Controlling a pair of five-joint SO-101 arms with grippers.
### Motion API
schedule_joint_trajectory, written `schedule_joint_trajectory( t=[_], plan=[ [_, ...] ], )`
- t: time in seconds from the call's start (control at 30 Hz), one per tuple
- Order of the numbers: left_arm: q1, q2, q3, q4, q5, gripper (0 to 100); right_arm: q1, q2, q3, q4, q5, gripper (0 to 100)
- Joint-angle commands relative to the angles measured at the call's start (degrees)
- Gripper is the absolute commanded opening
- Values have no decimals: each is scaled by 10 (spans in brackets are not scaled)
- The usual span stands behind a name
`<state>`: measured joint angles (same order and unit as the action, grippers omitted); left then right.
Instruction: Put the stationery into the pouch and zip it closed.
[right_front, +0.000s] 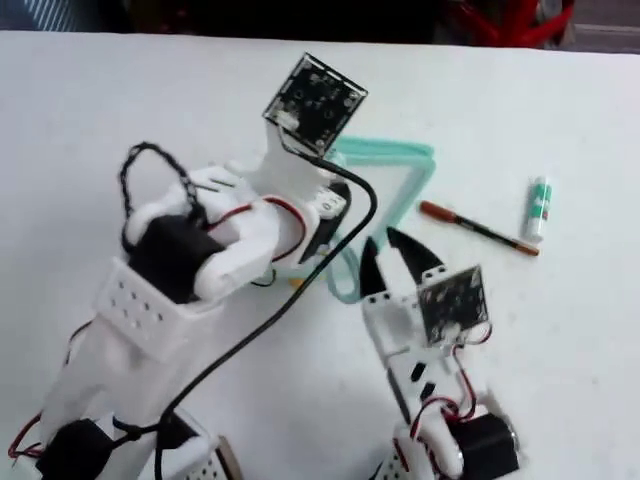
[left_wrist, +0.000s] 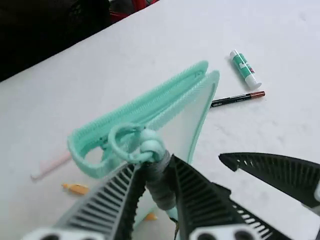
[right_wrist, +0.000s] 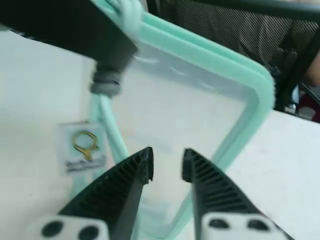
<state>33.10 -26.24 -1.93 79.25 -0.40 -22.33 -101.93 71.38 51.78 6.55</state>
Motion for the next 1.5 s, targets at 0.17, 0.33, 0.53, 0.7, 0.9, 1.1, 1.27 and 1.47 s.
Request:
schedule_joint_trajectory(
  t=[0.17,0.33,0.53,0.7,0.9,1.1,1.27,1.47],
  plan=[
    [43,-19,34,-25,71,64,-54,-3,-1,-47,3,242],
    [43,-19,40,-33,71,64,-56,0,-6,-52,3,243],
    [40,-18,40,-38,71,64,-55,-14,-23,-71,3,241],
    [40,-18,40,-35,69,64,-59,-13,-49,-46,2,241],
    [34,-19,52,-43,68,64,-55,-13,-127,27,-40,243],
    [38,-19,55,-54,71,64,-55,-11,-28,-52,-40,243],
    [38,-19,55,-48,70,64,-58,-11,-6,-80,-35,243],
    [52,-56,59,-36,72,64,-56,-11,55,-153,-33,243]
  ],
)
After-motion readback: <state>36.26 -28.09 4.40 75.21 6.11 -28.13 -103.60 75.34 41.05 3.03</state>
